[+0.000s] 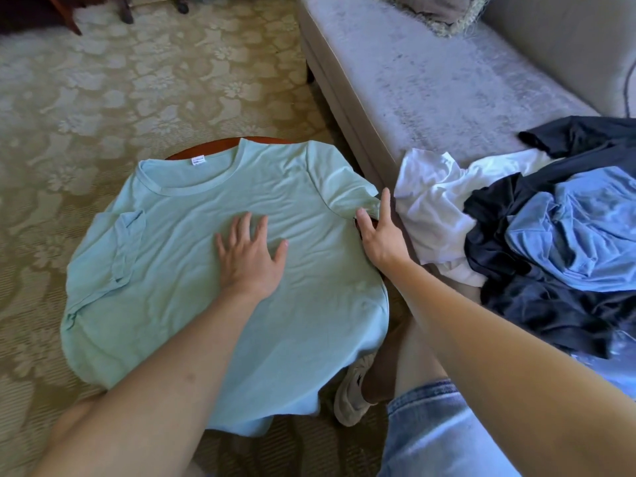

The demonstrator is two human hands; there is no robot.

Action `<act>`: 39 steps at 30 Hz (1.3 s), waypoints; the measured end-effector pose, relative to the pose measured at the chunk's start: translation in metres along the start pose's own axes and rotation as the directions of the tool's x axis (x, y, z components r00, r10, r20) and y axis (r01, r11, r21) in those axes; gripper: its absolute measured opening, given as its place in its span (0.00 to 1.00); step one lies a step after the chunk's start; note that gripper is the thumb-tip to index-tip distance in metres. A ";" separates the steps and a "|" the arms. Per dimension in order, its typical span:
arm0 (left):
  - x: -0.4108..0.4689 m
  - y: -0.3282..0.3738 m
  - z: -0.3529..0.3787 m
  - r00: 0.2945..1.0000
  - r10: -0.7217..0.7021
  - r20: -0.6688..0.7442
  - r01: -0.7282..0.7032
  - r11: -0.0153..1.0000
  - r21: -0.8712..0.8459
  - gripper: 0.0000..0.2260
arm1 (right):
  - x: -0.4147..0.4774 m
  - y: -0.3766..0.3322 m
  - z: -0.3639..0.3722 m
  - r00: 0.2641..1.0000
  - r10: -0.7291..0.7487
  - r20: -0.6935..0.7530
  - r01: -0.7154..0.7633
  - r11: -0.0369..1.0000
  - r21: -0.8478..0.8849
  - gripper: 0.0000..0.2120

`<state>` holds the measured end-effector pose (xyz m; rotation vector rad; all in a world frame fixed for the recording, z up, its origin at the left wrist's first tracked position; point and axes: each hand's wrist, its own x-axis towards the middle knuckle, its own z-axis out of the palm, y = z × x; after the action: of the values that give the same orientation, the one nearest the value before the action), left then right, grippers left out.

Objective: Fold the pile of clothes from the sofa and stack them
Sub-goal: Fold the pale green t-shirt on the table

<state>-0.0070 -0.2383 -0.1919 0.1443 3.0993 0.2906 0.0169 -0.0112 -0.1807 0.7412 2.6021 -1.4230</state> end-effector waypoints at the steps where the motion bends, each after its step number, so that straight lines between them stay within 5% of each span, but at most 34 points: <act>1: 0.000 0.000 0.000 1.000 0.000 -0.001 0.000 1.000 0.005 0.28 | 0.005 -0.002 -0.002 0.999 -0.035 0.018 0.035 0.999 -0.004 0.33; 7: 0.002 0.000 0.002 1.000 -0.001 -0.004 0.001 1.000 -0.007 0.28 | 0.030 -0.030 -0.003 0.979 -0.196 -0.060 0.189 0.976 -0.110 0.25; 10: 0.003 -0.003 0.000 1.000 0.011 0.014 -0.010 0.997 -0.079 0.28 | 0.019 -0.065 0.008 0.917 -0.392 -0.077 0.360 0.894 -0.266 0.24; 12: 0.004 -0.010 -0.010 1.000 -0.013 -0.009 0.011 0.983 -0.183 0.29 | 0.002 -0.085 0.027 0.852 -0.508 0.128 0.509 0.744 -0.433 0.29; 14: 0.003 -0.024 -0.025 0.994 -0.082 -0.073 0.065 0.975 -0.212 0.27 | -0.017 -0.092 0.053 0.795 -0.470 0.384 0.602 0.532 -0.595 0.30; 16: -0.002 -0.046 -0.041 0.985 -0.136 -0.110 0.117 0.979 -0.167 0.26 | -0.032 -0.090 0.071 0.788 -0.421 0.449 0.613 0.460 -0.643 0.26; 20: -0.019 -0.101 -0.059 0.966 -0.253 -0.051 0.252 0.967 -0.038 0.29 | -0.046 -0.086 0.083 0.792 -0.531 0.302 0.583 0.509 -0.633 0.25; 25: -0.037 -0.147 -0.053 0.899 -0.415 0.143 0.407 0.910 0.082 0.34 | -0.033 -0.076 0.086 0.899 -0.253 0.357 0.437 0.575 -0.692 0.34; 33: -0.009 -0.147 -0.038 0.923 -0.359 0.137 0.348 0.932 0.097 0.37 | 0.002 -0.043 0.070 0.962 -0.237 0.132 0.252 0.595 -0.764 0.35; 39: 0.025 -0.150 -0.050 0.919 -0.294 0.264 0.294 0.955 0.042 0.36 | 0.032 -0.059 0.061 0.970 -0.132 0.204 0.241 0.631 -0.738 0.36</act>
<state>-0.0472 -0.3920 -0.1717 -0.2608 2.7969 0.2361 -0.0468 -0.0752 -0.1792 0.2364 2.8270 -0.2432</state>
